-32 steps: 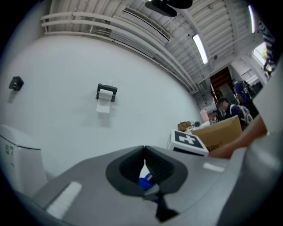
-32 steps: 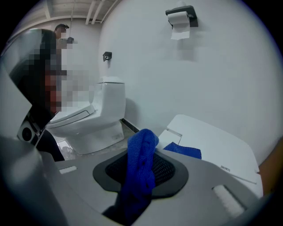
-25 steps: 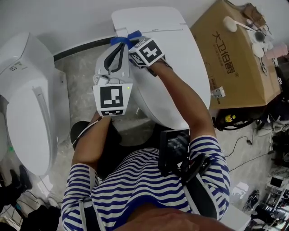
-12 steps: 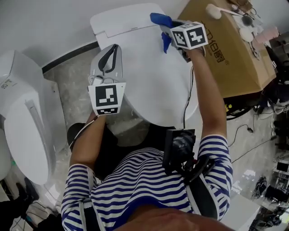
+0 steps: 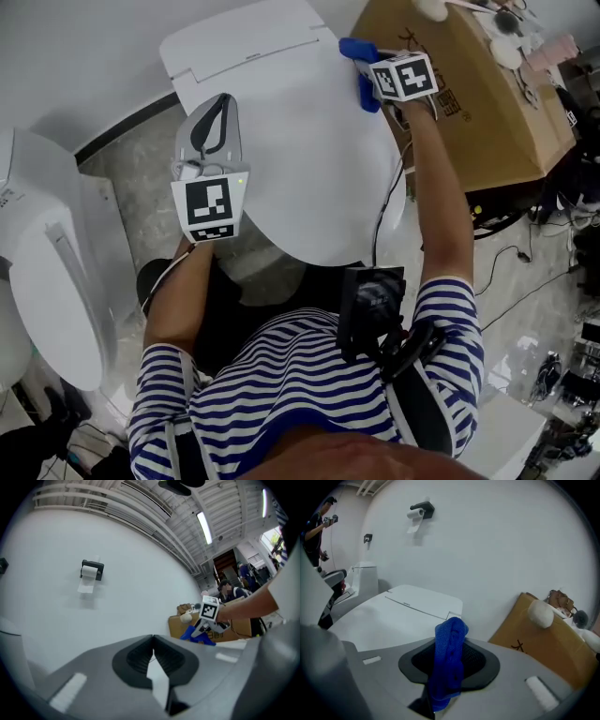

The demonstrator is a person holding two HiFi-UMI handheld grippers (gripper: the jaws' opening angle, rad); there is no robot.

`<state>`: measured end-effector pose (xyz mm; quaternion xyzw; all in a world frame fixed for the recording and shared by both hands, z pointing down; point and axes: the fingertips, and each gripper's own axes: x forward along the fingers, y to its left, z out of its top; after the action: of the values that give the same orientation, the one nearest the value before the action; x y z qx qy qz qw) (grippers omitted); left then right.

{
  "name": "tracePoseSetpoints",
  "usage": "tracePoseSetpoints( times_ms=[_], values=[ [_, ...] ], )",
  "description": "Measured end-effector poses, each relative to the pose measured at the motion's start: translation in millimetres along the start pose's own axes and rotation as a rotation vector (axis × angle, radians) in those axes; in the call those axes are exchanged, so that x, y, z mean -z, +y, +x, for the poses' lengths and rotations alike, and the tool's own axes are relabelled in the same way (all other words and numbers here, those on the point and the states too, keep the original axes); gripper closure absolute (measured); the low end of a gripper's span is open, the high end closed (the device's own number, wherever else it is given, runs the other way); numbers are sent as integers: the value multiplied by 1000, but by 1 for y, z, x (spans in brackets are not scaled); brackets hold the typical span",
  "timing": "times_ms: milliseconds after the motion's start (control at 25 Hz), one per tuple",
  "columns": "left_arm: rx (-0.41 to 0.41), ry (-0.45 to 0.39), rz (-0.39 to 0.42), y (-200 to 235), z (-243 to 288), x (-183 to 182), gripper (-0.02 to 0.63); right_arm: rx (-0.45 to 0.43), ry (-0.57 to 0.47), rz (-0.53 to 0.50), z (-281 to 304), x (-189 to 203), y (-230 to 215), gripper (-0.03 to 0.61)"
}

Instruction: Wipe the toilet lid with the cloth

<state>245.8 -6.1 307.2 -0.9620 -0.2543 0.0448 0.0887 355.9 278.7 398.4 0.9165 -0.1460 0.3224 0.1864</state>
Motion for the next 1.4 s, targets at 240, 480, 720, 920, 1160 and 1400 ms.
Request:
tracePoseSetpoints(
  times_ms=[240, 480, 720, 920, 1160, 1400],
  values=[
    [-1, 4, 1, -3, 5, -2, 611, -51, 79, -36, 29, 21, 22, 460],
    [-3, 4, 1, -1, 4, -1, 611, -61, 91, -46, 37, 23, 33, 460],
    [-14, 2, -1, 4, 0, 0, 611, -98, 79, -73, 34, 15, 64, 460],
    [-27, -2, -9, 13, -10, -2, 611, -135, 69, -105, 31, 1, 110, 460],
    [-53, -14, -9, 28, -27, -6, 611, -234, 35, -143, 26, -21, 181, 460],
    [-91, -11, -11, 50, -45, -5, 611, -325, 2, -189, 20, -41, 250, 460]
  ],
)
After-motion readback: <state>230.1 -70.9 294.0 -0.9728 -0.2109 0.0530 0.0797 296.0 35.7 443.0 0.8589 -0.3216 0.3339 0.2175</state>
